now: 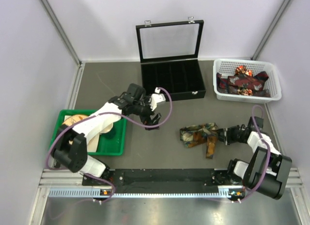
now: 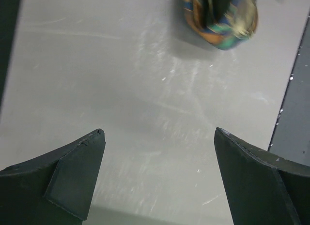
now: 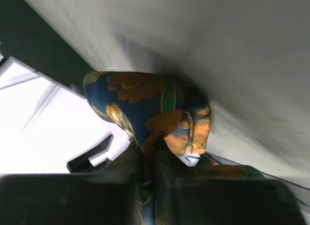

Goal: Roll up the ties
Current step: Place the tie at the center of the board.

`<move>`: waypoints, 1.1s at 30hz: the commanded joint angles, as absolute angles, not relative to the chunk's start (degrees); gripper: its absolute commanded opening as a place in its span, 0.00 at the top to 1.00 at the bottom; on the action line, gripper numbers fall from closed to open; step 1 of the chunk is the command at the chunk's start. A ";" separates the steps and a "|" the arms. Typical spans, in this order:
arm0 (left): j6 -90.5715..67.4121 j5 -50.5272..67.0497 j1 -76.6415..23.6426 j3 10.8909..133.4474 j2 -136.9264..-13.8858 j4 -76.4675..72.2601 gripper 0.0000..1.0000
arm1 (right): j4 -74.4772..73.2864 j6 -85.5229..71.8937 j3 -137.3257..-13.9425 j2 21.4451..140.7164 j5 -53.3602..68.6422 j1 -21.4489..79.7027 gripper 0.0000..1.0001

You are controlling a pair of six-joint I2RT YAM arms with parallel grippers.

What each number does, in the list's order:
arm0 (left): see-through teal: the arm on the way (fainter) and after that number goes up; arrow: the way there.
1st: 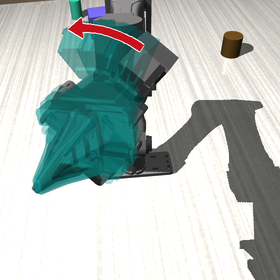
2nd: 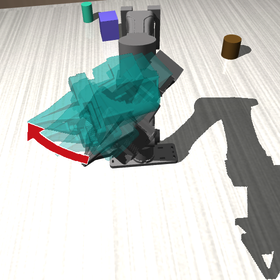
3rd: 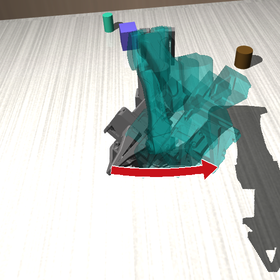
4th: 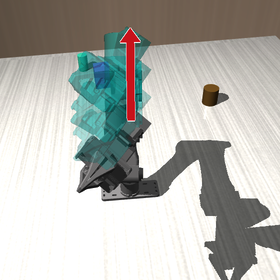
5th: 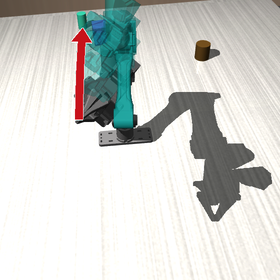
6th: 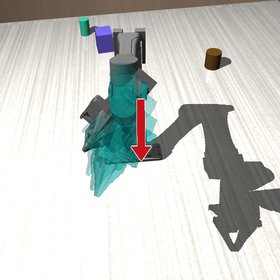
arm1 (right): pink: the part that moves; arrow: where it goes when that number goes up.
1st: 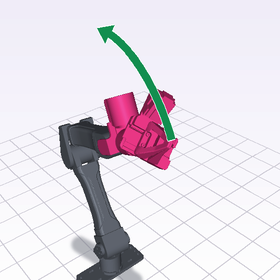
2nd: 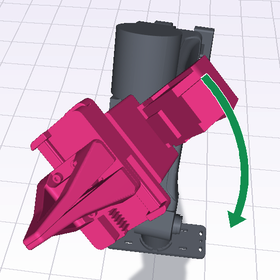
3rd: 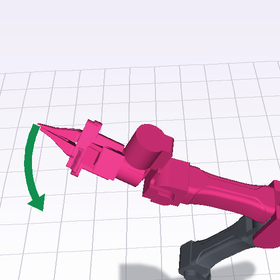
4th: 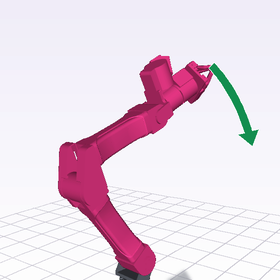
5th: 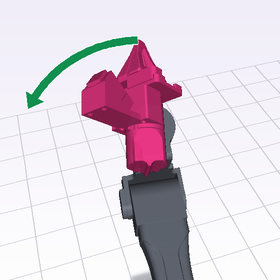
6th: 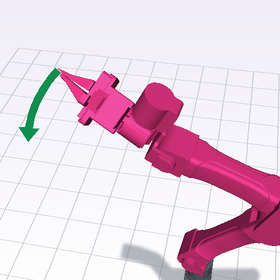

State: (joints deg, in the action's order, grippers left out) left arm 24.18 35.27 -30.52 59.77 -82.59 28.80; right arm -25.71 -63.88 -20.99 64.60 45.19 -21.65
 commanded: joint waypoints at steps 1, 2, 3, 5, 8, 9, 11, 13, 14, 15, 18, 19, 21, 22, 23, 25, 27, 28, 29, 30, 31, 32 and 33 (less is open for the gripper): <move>23.22 38.14 -31.99 65.82 -86.64 27.33 0.03 | -31.02 -57.40 -25.74 67.31 41.04 -29.94 0.52; 22.51 38.23 -31.91 66.35 -87.36 27.16 0.03 | -31.81 -55.65 -26.71 68.98 41.13 -31.19 0.38; 21.63 38.58 -31.90 66.79 -87.89 26.90 0.03 | -33.38 -54.94 -27.68 70.04 41.48 -32.25 0.31; 20.22 39.46 -31.99 67.06 -88.68 25.93 0.03 | -34.53 -53.01 -30.93 71.53 43.84 -34.79 0.27; 17.67 40.34 -31.99 65.40 -88.16 22.33 0.02 | -34.19 -51.16 -34.09 74.70 50.76 -36.73 0.29; 17.23 39.99 -32.08 65.39 -88.24 21.98 0.02 | -34.10 -50.54 -34.71 76.10 52.45 -38.13 0.33; 16.88 39.38 -31.99 66.09 -89.12 22.15 0.03 | -38.57 -45.13 -38.48 77.60 54.23 -40.33 0.33; 17.40 39.03 -31.99 67.32 -89.74 23.02 0.03 | -46.43 -38.88 -44.89 80.67 53.53 -41.75 0.33; 17.75 38.94 -31.99 67.76 -89.91 23.20 0.03 | -49.10 -31.45 -47.61 81.64 52.83 -41.92 0.33; 17.93 38.94 -31.91 68.29 -89.83 23.20 0.03 | -50.61 -28.51 -52.16 82.17 53.00 -42.79 0.34; 17.32 39.46 -31.82 68.82 -89.39 23.20 0.03 | -59.92 -15.58 -63.23 85.42 50.72 -42.80 0.40; 17.05 39.46 -31.56 68.91 -89.12 23.29 0.03 | -62.29 -7.73 -65.80 86.65 50.36 -42.28 0.42; 16.96 38.77 -31.47 68.99 -88.34 23.99 0.03 | -68.01 2.14 -72.21 87.10 47.39 -38.69 0.46; 16.70 37.89 -31.29 68.91 -87.90 24.08 0.02 | -69.25 10.55 -73.38 85.45 41.54 -32.15 0.47; 16.44 37.10 -31.03 68.73 -87.54 24.08 0.02 | -69.08 12.90 -73.48 83.69 37.57 -28.43 0.47; 14.86 36.56 -29.54 68.12 -86.40 23.29 0.01 | -64.79 17.55 -69.54 79.04 23.83 -14.34 0.38; 13.02 36.04 -28.48 67.42 -85.26 22.85 0.01 | -58.92 18.89 -63.50 71.91 17.43 -5.59 0.15; 12.57 35.95 -27.43 67.15 -84.82 22.94 0.01 | -57.15 19.42 -61.54 70.42 10.62 -1.36 0.15; 12.22 35.86 -26.99 66.97 -84.29 22.94 0.01 | -55.82 19.34 -59.78 68.57 8.02 6.77 0.14; 11.87 35.77 -26.63 66.36 -83.33 22.94 0.01 | -54.59 19.07 -57.68 68.64 6.00 9.38 0.11; 11.69 35.25 -26.54 65.92 -82.71 22.77 0.01 | -53.62 18.20 -58.09 69.60 3.80 11.49 0.11; 11.78 35.07 -26.46 65.40 -82.10 22.59 0.01 | -52.92 17.67 -58.10 70.39 2.82 14.56 0.11; 11.52 34.98 -26.54 64.26 -81.05 22.41 0.01 | -51.95 17.49 -57.83 72.14 2.03 15.89 0.11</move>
State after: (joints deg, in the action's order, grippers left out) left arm 13.39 35.53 -26.83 66.46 -86.24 24.73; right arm -56.69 14.11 -58.92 69.84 16.67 10.81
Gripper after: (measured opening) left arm 0.987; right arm 0.891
